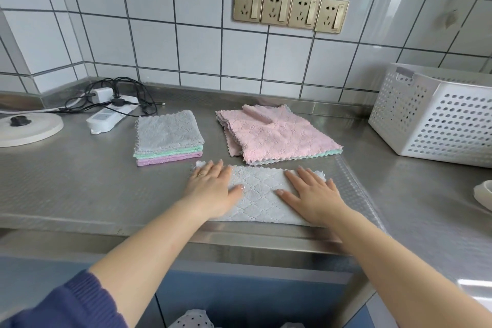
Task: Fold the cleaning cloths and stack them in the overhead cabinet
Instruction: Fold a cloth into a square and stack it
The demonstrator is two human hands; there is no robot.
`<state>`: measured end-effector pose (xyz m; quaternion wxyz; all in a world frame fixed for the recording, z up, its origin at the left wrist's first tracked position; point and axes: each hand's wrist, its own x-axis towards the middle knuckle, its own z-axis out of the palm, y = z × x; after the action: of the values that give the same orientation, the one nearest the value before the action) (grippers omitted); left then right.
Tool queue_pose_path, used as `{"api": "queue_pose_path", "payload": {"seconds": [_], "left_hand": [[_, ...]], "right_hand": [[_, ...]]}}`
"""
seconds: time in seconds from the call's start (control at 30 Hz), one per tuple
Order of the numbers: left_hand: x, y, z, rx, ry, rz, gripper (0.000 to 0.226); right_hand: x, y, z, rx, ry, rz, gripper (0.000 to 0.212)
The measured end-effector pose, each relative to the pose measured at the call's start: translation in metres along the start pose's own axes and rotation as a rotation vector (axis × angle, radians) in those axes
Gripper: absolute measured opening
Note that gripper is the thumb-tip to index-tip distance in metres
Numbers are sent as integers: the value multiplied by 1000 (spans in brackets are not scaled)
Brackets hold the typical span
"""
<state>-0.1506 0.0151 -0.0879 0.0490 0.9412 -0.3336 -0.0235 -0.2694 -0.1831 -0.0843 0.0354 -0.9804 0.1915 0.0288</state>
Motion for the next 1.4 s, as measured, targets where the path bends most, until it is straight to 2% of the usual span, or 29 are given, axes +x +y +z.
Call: {"api": "queue_pose_path", "payload": {"seconds": [0.13,0.23,0.27,0.33,0.43,0.53,0.67,0.83,0.97,1.03,1.1,1.2,1.3,1.4], "left_hand": [[-3,-10,-2,-25,-27,-47,67],[-8,-6,-7,3,0,-45,62],[-12,0,-10,18,48,11,57],[-24,21,-13,-44,152,229,46],[-50,65,-9,-191,116,589,38],[-61,99,6,-117,89,733,54],[-64,118,16,-72,129,665,61],[-66,141,13,-9,43,578,104],[-58,148,13,6,38,533,108],[-54,148,13,-35,133,516,96],[-50,143,12,-171,257,508,74],[-48,126,4,-573,441,473,38],[-50,104,-10,-933,498,300,33],[-55,82,-21,-1143,523,161,32]], "right_hand": [[1,11,1,26,-14,39,74],[2,26,-4,54,25,69,62],[2,35,-7,85,59,98,56],[3,54,-15,145,134,162,46],[2,74,-23,177,146,211,41],[-2,78,-21,214,149,205,40],[-8,76,-17,237,159,133,39],[-8,75,-13,302,186,81,34],[-11,78,-14,441,230,73,29],[-14,80,-15,503,241,60,29],[-19,81,-17,616,240,28,30],[-26,80,-23,812,263,-24,33],[-27,73,-28,995,258,-19,32],[-23,59,-33,1154,203,-47,25]]}}
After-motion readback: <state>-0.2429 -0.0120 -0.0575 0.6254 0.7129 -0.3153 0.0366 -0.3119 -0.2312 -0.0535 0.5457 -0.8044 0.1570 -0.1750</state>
